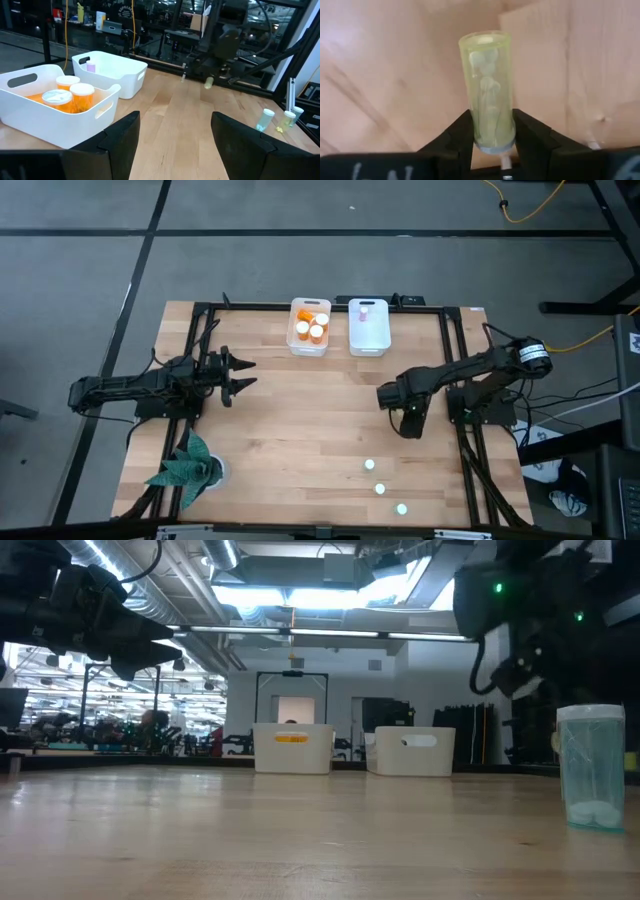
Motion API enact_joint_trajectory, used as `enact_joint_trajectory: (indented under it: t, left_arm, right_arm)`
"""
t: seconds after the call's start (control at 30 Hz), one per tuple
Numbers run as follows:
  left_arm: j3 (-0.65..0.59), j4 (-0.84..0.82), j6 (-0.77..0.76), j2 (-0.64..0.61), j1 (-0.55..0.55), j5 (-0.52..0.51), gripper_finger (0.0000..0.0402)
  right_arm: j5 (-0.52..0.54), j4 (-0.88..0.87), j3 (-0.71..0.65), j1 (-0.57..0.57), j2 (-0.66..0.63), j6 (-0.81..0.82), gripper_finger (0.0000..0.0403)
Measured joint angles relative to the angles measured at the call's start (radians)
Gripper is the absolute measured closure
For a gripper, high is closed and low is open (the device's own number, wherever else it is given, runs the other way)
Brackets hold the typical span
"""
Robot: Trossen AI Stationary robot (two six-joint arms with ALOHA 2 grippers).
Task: Pick and place medicine bottles into bin by pill shape (circle, oval)
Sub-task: Put the yellow tablet bottle into the right white bin
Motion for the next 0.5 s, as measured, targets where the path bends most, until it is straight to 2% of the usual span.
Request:
enact_joint_trajectory:
  t: [0.17, 0.5]
  left_arm:
    - [0.0, 0.0, 0.0, 0.0, 0.0, 0.0, 0.0165]
    - [0.0, 0.0, 0.0, 0.0, 0.0, 0.0, 0.0165]
  right_arm:
    - [-0.002, 0.036, 0.028, 0.083, 0.0, 0.068, 0.0274]
    - [-0.011, 0.087, 0.028, 0.189, 0.0, 0.073, 0.0271]
